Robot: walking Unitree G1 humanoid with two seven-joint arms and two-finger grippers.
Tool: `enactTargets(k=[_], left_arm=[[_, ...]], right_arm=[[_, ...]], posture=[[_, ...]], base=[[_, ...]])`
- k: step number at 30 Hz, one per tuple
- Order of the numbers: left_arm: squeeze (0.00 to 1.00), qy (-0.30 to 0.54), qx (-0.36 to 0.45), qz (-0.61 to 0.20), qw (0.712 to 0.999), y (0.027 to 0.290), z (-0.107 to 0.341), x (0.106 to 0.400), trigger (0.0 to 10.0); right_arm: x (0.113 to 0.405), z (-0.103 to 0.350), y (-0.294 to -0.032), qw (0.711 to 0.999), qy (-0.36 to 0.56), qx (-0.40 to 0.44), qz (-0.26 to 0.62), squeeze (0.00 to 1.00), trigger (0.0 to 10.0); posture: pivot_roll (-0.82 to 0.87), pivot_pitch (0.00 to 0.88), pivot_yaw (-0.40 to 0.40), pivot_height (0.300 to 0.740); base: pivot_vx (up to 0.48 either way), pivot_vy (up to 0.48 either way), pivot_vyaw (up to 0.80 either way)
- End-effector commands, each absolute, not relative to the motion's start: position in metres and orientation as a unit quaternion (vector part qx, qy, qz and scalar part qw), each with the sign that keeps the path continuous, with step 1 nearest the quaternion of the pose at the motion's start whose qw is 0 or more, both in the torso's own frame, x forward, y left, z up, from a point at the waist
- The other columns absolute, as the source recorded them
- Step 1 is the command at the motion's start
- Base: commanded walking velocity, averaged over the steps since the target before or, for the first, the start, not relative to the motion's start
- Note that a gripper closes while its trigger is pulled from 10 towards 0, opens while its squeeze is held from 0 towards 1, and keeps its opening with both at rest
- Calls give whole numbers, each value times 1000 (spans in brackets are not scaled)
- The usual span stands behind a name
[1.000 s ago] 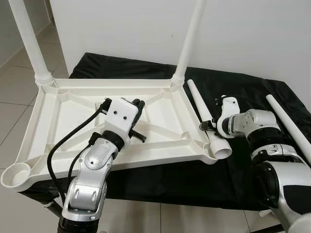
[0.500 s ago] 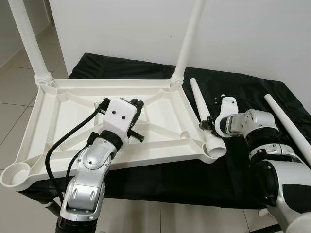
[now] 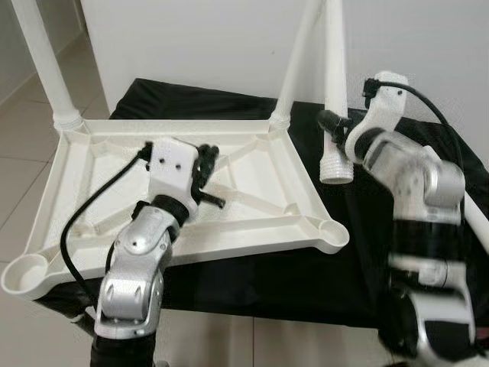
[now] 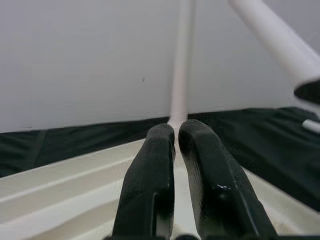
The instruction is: Building children table
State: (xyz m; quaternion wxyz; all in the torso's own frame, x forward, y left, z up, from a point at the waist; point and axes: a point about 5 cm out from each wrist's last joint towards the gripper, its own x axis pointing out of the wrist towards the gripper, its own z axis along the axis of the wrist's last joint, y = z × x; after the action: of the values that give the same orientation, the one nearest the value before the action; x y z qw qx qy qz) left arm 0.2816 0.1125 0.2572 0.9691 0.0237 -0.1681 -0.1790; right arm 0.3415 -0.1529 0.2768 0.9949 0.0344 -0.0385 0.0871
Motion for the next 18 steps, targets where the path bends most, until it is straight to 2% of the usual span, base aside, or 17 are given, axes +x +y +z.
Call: enactTargets(k=[1,5,8,12,13,14,18], left_arm=[[0,-172,3,-174,970,118,267,286,10000],[0,-179,-6,-179,967,121,277,290,10000],[0,-183,-24,-196,963,121,289,293,10000],[0,-181,-30,-210,960,118,294,296,10000],[576,-181,-34,-226,957,114,296,297,10000],[1000,-181,-45,-246,951,110,298,296,10000],[1000,-182,-69,-276,941,106,303,296,10000]], right_arm=[[321,278,-127,985,-113,-4,131,0,10000],[308,269,-122,983,-146,-12,113,0,10000],[292,263,-115,971,-219,-76,63,0,10000],[287,260,-106,956,-262,-119,51,0,10000],[285,257,-100,950,-275,-136,55,0,10000],[284,254,-93,945,-285,-150,62,0,10000],[281,249,-84,937,-299,-167,76,0,10000]], posture=[[68,87,-95,740],[68,83,-88,740],[64,80,-64,740],[62,77,-52,740],[63,73,-44,740],[66,67,-40,740],[68,63,-38,740]], base=[[0,0,0],[0,0,0],[0,0,0],[0,0,0],[0,0,0],[0,0,0],[0,0,0]])
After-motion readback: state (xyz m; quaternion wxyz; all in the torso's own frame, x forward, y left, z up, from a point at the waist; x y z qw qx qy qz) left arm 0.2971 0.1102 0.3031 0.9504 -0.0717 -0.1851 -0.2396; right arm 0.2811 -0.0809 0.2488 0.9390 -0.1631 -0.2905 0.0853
